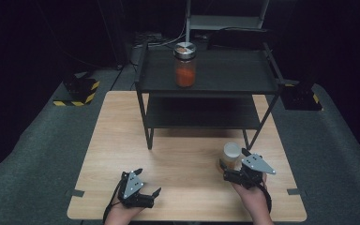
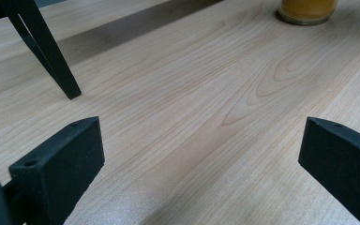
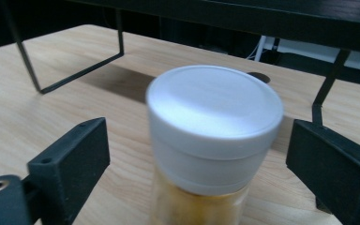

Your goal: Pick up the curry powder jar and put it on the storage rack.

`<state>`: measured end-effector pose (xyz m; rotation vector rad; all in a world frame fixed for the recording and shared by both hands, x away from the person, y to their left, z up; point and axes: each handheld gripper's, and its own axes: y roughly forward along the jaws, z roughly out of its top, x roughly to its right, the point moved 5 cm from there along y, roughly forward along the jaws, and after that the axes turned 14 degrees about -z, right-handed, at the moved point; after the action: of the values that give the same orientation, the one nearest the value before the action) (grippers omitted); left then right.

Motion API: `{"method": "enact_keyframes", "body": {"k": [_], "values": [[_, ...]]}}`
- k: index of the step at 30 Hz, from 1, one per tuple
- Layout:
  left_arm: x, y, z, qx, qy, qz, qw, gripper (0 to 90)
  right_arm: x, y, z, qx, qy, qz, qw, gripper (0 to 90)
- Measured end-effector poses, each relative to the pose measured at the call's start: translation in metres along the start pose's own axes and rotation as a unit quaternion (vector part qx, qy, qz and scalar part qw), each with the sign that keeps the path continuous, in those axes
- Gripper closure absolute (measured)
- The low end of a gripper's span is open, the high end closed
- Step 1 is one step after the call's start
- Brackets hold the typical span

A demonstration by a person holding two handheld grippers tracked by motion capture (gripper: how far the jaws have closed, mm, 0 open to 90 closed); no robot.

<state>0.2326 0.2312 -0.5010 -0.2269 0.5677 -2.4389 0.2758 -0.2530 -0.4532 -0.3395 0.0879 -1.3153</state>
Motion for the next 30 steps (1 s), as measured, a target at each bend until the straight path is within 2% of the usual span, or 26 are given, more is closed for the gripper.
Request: {"method": "enact_keyframes", "body": {"k": [2, 8, 10, 16, 30], "values": [[0.000, 0.000, 0.000, 0.000, 0.001, 0.000, 1.0000, 0.7, 0.002, 0.003, -0.002, 0.002, 0.011, 0.003, 0.9999, 12.9], [-0.001, -0.001, 0.000, 0.001, 0.000, -0.002, 1.0000, 0.7, 0.001, 0.006, -0.006, 0.012, 0.016, 0.003, 0.9998, 21.3], [-0.001, -0.001, 0.000, 0.002, 0.000, -0.002, 1.0000, 0.7, 0.002, 0.007, -0.008, 0.017, 0.025, 0.004, 0.9995, 25.8], [-0.001, -0.001, -0.001, 0.002, -0.001, -0.003, 1.0000, 0.7, 0.006, 0.010, -0.013, 0.026, 0.038, 0.012, 0.9989, 32.3], [-0.001, -0.001, -0.001, 0.003, -0.001, -0.002, 1.0000, 0.7, 0.004, 0.010, -0.024, 0.051, 0.035, 0.012, 0.9980, 33.4]]}}
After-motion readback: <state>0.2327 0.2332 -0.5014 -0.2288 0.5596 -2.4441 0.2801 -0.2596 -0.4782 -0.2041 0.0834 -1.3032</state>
